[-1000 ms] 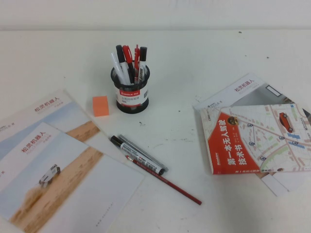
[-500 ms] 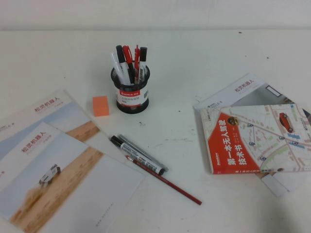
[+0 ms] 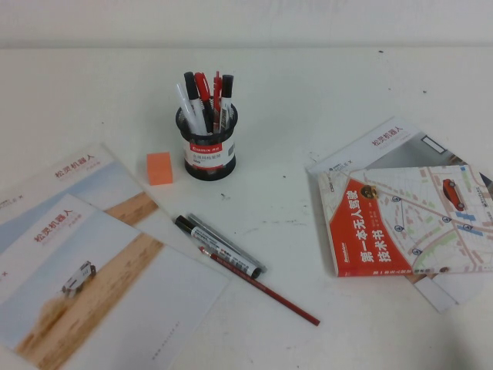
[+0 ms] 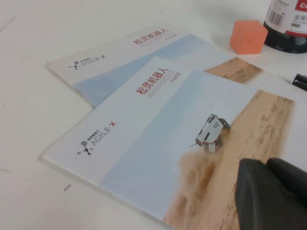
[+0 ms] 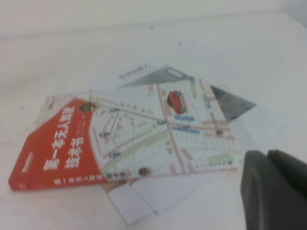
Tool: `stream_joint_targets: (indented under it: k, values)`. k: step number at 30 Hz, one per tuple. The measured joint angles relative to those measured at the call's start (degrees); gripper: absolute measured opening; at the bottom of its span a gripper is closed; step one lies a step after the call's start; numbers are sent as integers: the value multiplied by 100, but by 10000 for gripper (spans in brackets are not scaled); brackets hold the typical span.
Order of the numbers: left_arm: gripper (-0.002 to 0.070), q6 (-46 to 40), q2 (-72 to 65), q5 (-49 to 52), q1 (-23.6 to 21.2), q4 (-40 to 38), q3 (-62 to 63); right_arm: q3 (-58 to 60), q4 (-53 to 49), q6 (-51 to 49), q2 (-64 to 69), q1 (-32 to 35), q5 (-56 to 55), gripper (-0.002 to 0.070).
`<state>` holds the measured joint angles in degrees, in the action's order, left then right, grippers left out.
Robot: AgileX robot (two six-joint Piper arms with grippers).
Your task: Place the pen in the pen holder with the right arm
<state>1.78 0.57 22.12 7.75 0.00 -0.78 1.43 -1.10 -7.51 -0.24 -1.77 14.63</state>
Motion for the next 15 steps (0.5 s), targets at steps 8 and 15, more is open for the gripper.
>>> stream_joint_targets:
  k: [8,15]
  values:
    - [-1,0,0,0,0,0,0,0,141,143,-19,0,480,-19]
    - [-1,0,0,0,0,0,0,0,158,150,-19,0,488,-19]
